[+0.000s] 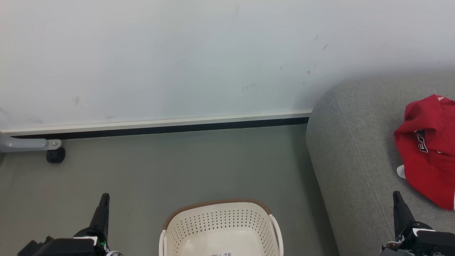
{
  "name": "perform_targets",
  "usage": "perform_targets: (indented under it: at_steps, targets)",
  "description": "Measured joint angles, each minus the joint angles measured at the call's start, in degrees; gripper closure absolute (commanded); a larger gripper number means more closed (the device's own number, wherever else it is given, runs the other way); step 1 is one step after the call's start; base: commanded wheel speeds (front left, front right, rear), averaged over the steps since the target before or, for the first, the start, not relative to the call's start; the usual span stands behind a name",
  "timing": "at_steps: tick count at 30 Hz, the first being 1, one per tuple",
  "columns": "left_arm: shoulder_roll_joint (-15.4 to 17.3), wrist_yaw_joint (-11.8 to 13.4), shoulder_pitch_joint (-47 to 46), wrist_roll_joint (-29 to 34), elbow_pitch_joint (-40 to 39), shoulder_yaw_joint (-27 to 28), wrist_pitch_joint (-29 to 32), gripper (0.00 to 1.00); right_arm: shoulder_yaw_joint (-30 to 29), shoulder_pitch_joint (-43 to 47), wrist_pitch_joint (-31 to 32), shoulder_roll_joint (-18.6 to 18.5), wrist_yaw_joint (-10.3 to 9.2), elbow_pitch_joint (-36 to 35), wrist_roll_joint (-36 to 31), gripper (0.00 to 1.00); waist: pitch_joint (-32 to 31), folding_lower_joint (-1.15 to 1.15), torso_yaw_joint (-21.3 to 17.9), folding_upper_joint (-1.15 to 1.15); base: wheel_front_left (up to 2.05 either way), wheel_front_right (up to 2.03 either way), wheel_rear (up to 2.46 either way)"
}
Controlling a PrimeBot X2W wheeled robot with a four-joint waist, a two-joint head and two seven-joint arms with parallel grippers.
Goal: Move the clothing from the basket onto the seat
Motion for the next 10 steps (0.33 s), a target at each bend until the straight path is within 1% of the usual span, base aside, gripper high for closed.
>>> perform_targets:
  at_steps: [10]
  targets:
    - [0.0,0.0,0.0,0.0,-0.01,0.0,0.0,1.0,0.0,0.0,0.0,0.0,0.0,-0.01,0.0,1.0,0.0,0.0,0.0,0.0,0.0,0.0,0.0]
